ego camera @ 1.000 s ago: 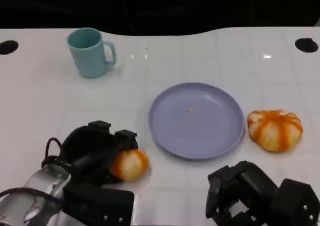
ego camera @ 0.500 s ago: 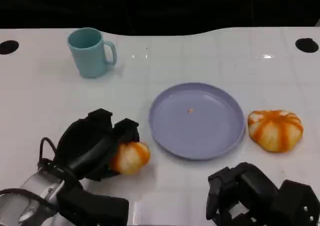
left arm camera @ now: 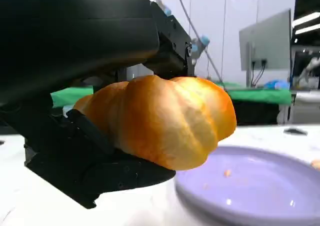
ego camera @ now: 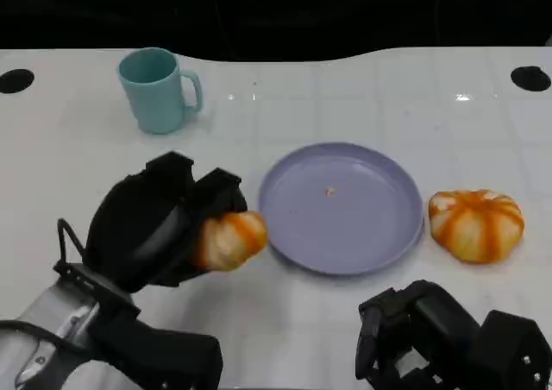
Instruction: Grasp the bread from the table and place it into the plate.
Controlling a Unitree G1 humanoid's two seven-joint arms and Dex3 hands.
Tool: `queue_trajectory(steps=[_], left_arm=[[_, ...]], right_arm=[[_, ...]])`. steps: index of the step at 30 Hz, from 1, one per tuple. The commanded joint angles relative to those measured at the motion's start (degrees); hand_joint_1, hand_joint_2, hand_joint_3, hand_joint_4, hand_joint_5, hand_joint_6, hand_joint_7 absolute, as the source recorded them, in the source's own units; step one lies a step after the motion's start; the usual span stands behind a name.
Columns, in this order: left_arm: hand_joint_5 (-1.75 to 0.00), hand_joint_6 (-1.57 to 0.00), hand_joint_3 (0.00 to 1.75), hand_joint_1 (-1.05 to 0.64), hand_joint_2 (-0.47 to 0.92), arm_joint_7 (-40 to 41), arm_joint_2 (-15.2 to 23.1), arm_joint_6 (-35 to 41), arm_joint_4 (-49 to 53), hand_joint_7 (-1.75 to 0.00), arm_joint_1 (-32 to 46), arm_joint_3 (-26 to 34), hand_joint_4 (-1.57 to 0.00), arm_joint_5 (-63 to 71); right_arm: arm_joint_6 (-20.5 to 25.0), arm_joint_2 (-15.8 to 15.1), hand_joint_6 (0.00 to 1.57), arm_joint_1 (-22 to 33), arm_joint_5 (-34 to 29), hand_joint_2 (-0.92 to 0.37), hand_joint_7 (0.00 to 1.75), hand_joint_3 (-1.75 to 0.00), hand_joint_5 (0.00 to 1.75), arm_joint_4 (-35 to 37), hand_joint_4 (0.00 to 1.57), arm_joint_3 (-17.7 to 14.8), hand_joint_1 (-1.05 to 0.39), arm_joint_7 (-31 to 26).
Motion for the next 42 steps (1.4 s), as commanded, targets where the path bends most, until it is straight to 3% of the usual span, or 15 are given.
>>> queue_trajectory(steps=[1, 7, 12, 31, 36, 39, 41, 42], left_arm=[[-1.75, -0.63, 1.04, -0.22, 0.56, -2.4, -0.6, 1.2, -2.3, -1.75, -1.8, 0.7, -0.83, -0.5], [-1.75, -0.61, 0.94, -0.23, 0.5, -4.3, -4.2, 1.6, 0.5, -1.75, -6.9, -0.4, -0.84, -0.8], [-1.75, -0.64, 1.13, -0.19, 0.39, -4.9, -8.8, -0.3, 7.9, -1.75, -11.4, -1.1, -0.87, -4.4], [-1.75, -0.69, 1.27, -0.2, 0.32, 1.7, -19.8, 0.7, 31.9, -1.75, -25.2, -9.2, -0.91, -0.9], [-1.75, -0.68, 1.2, -0.21, 0.4, 2.4, -21.9, 1.7, 36.8, -1.73, -27.9, -10.8, -0.92, -0.7], [-1.71, -0.76, 0.98, -0.24, 0.52, 0.3, -22.6, 1.1, 38.7, -1.3, -28.8, -10.6, -0.84, -2.3], [-1.58, -0.76, 0.73, -0.28, 0.6, -1.6, -22.5, 2.4, 39.2, -0.94, -29.5, -11.4, -0.76, -1.7], [-1.48, -0.72, 0.53, -0.32, 0.69, -2.5, -22.5, 3.1, 39.2, -0.65, -29.7, -11.8, -0.68, -1.5]], right_arm=[[0.4, -0.6, 1.57, 0.3, -0.2, -0.12, 1.09, -1.37, 1.29, -0.5, 1.55, -0.3, -1.05, -0.4], [0.5, -0.4, 1.57, 0.6, 0.8, -0.12, 1.09, -1.36, 1.3, -0.1, 1.55, -0.4, -1.05, 0.1], [-2.3, -0.2, 1.57, 0.6, 0.8, -0.15, 1.08, -1.35, 1.3, 1.2, 1.55, -0.4, -1.05, 0.3], [-0.9, 0.7, 1.57, 1.1, 0.8, -0.12, 1.06, -1.36, 1.3, 0.3, 1.56, 0.2, -1.05, 0.2], [-0.7, 0.6, 1.57, 1.0, 0.2, -0.12, 1.05, -1.36, 1.29, 0.1, 1.55, 0.3, -1.05, -0.1], [-0.9, 0.5, 1.57, 1.0, 0.0, -0.12, 1.05, -1.37, 1.29, 0.1, 1.54, 0.3, -1.05, -0.2], [-1.0, 0.6, 1.57, 1.2, 0.0, -0.12, 1.05, -1.37, 1.29, 0.0, 1.54, 0.4, -1.05, -0.2], [-0.9, 0.6, 1.57, 1.3, 0.1, -0.12, 1.05, -1.37, 1.29, -0.1, 1.54, 0.4, -1.05, -0.3]])
